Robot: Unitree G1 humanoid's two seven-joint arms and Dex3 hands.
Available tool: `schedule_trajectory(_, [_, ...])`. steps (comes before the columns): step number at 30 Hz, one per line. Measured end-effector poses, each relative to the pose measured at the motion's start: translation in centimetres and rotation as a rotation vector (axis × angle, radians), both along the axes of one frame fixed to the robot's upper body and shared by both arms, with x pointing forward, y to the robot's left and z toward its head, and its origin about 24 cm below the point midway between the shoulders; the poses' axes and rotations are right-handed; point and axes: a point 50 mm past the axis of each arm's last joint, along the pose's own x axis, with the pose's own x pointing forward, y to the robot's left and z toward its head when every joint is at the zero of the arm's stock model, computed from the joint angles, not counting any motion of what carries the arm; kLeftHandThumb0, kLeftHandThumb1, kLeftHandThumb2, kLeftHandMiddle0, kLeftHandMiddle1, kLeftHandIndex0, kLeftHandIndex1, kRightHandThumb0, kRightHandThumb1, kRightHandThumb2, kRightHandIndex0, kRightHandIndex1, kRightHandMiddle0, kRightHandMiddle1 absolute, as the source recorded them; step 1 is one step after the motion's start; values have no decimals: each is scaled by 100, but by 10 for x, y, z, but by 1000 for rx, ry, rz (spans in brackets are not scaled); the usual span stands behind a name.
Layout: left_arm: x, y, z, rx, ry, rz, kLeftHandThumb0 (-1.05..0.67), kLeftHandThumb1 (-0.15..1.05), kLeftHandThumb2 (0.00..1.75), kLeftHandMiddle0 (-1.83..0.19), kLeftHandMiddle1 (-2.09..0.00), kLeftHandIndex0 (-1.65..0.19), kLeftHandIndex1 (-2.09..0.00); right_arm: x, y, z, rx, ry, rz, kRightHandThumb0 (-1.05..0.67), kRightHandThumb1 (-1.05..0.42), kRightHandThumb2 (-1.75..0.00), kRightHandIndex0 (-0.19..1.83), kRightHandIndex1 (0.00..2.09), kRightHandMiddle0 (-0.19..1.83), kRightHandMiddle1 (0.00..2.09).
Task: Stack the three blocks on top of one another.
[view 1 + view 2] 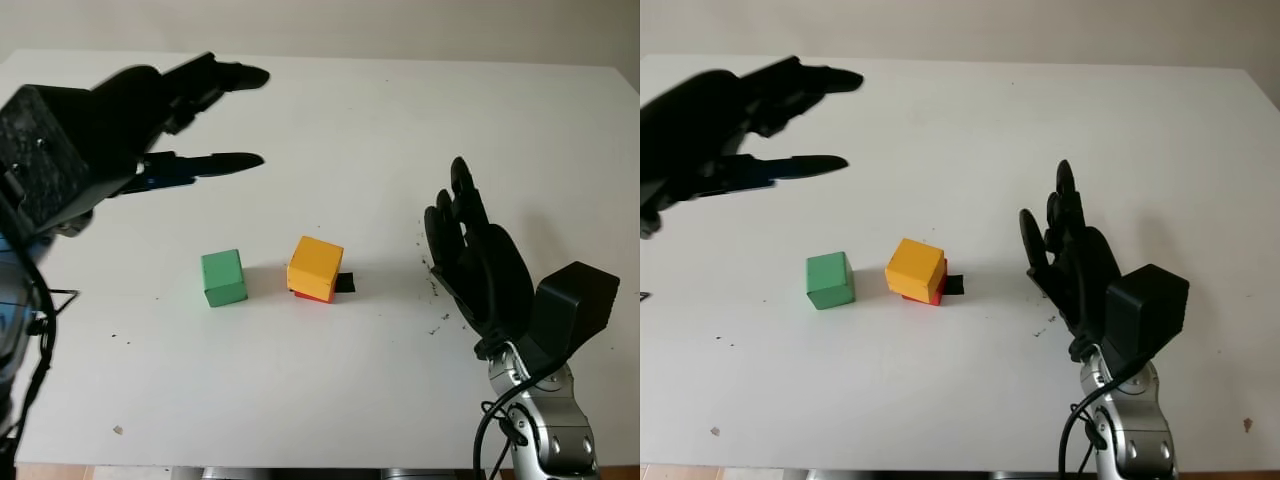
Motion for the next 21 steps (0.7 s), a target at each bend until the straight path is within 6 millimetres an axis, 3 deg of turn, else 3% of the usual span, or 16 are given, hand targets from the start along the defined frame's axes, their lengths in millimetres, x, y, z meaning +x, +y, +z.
schedule_trajectory(7, [-17,9,11,394,-43,-74,-75,91,4,-4,-5,-34,-8,0,-1,0,-1,0,2,-69,-105,-47,-19,0,-19,2])
schedule_trajectory(15, [-18,16,-3,616,18,-158,-68,84,4,6,-3,-29,-5,0,-1,0,-10,2,0,-69,-105,-47,-19,0,-19,3])
schedule_trajectory(17, [-19,15,-5,654,12,-185,-72,86,6,7,-3,-26,-4,1,-1,1,-10,1,3,-69,-105,-48,-19,0,-19,1])
schedule_trajectory(19, [-19,13,-9,679,15,-200,-89,99,11,10,-4,-22,-3,1,-1,1,-10,0,4,-69,-105,-48,-19,0,-19,1])
schedule_trajectory(21, [-18,12,-16,667,49,-195,-95,103,15,11,-4,-18,-2,1,-1,1,-12,0,6,-69,-105,-48,-19,0,-19,2])
